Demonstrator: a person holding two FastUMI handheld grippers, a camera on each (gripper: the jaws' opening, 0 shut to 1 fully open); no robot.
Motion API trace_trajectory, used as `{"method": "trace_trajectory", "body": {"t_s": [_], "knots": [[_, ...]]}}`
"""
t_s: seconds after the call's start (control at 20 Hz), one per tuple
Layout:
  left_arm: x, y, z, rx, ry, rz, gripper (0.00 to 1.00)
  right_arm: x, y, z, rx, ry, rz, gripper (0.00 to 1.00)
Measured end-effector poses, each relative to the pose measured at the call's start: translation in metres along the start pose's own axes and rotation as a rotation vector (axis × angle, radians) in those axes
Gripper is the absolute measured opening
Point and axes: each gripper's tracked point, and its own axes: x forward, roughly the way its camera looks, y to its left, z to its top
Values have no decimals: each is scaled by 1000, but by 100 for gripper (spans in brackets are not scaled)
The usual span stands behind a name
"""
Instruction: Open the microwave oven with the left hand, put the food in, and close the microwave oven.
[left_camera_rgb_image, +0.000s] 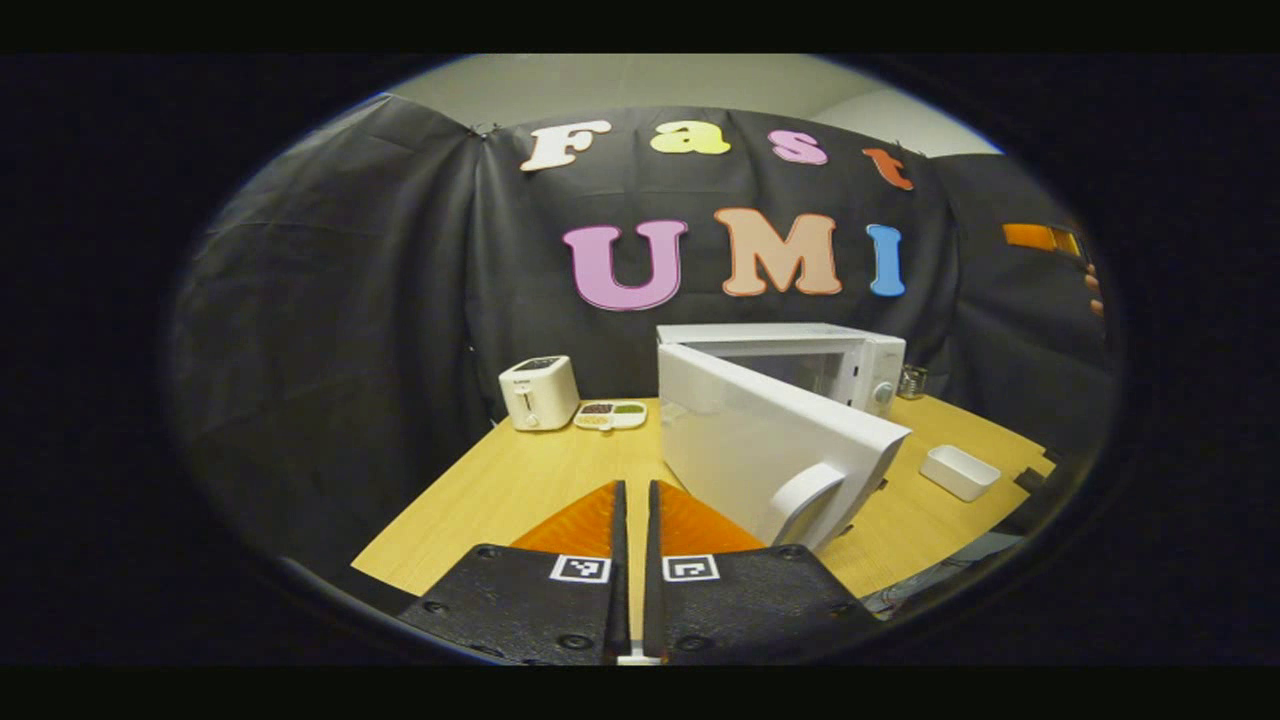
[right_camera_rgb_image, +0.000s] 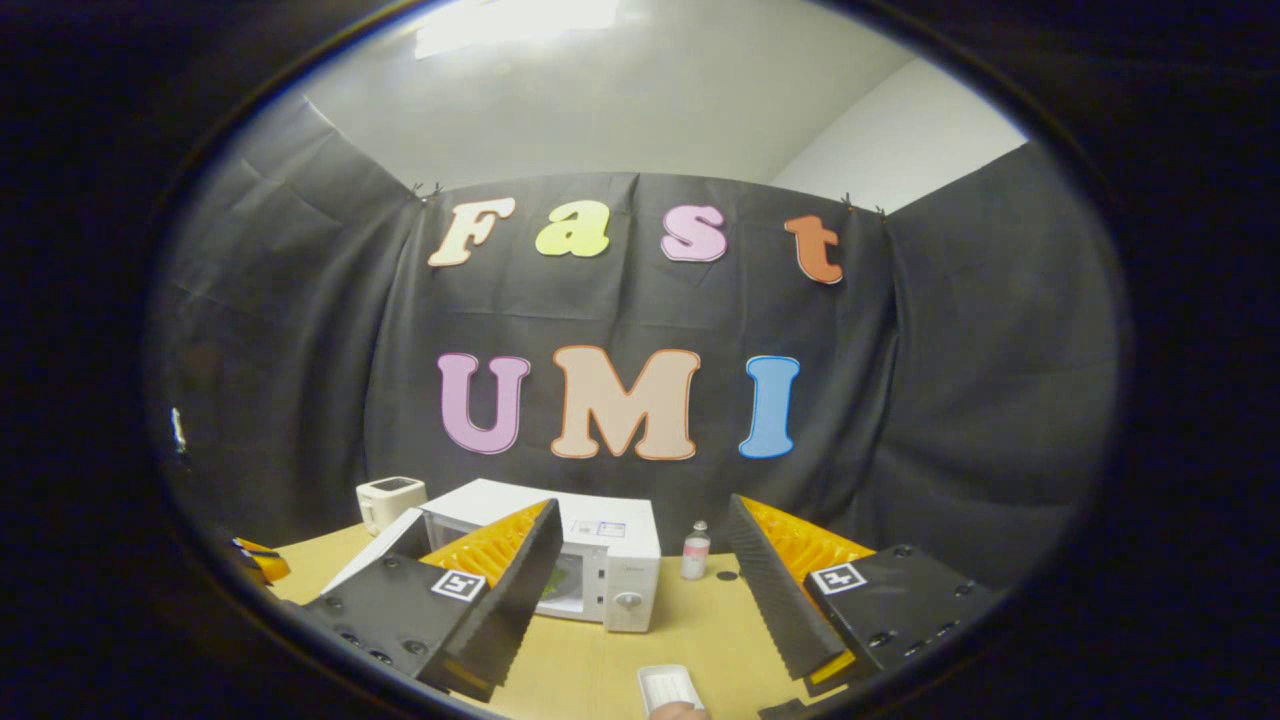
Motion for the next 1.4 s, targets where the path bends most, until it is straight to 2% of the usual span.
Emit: {"method": "trace_trajectory", "body": {"t_s": [0.2, 0.45, 0.5, 0.55, 0.6, 0.85, 1.4], "knots": [[14, -25, -9, 54, 13, -56, 1, -2, -18, 4, 21, -2, -36, 95], [34, -43, -16, 95, 35, -71, 0, -4, -39, 8, 19, -18, -70, 95], [35, -47, -15, 93, 37, -71, 2, -4, -43, 6, 12, -15, -75, 95], [39, -53, -15, 84, 41, -79, 0, -4, -47, 6, 12, -14, -80, 100], [42, -56, -15, 76, 46, -84, 1, -3, -50, 8, 16, -14, -85, 95], [55, -80, -13, 64, 67, -107, 0, 1, -65, 10, 24, -24, -99, 95], [97, -137, 5, 114, 84, -180, 0, 8, -82, 14, 34, -45, -120, 95]]}}
